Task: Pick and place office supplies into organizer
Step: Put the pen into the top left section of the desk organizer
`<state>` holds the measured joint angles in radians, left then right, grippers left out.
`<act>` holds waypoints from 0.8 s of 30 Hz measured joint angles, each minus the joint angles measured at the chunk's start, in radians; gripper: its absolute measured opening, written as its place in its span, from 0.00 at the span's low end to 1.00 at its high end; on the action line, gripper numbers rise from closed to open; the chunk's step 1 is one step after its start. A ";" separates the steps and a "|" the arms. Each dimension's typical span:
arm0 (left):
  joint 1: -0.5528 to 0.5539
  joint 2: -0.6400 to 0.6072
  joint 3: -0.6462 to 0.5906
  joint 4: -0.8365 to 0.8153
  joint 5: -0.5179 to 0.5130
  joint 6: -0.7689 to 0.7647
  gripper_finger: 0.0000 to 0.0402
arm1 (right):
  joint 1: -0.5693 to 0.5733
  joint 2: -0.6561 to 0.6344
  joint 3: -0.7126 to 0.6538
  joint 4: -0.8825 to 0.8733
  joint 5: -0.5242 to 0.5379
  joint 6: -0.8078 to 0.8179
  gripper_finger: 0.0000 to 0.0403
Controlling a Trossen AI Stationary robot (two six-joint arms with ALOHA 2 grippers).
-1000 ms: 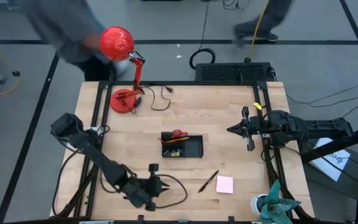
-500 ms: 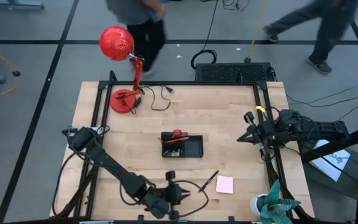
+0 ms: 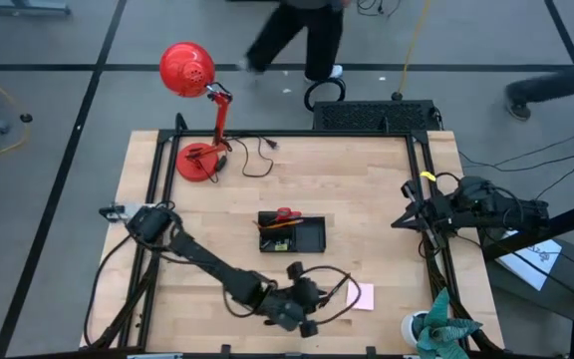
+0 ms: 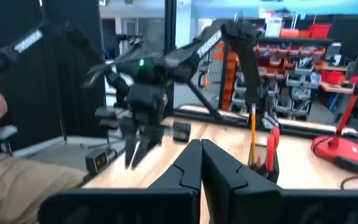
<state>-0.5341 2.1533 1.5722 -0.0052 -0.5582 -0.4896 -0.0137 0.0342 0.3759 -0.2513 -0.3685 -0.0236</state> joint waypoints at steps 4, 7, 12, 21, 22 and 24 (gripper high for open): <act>0.025 0.052 0.086 -0.069 0.045 0.021 0.12 | 0.000 0.001 0.000 0.038 0.060 0.031 0.00; 0.038 0.069 0.121 -0.099 0.129 0.020 0.12 | 0.000 0.004 0.000 0.059 0.082 0.035 0.00; 0.042 0.068 0.125 -0.108 0.195 0.017 0.19 | 0.000 0.014 0.000 0.068 0.092 0.012 0.00; 0.059 0.118 0.124 -0.121 0.233 0.003 0.52 | 0.000 0.046 -0.006 0.108 0.133 0.020 0.00; 0.062 0.121 0.125 -0.106 0.241 -0.004 0.55 | 0.000 0.046 -0.011 0.113 0.133 0.023 0.00; 0.065 0.126 0.124 -0.113 0.244 -0.009 0.58 | 0.000 0.051 -0.021 0.128 0.133 0.023 0.00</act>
<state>-0.4686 2.2788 1.6966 -0.1182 -0.3146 -0.4986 -0.0137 0.0857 0.3545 -0.1238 -0.2359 -0.0002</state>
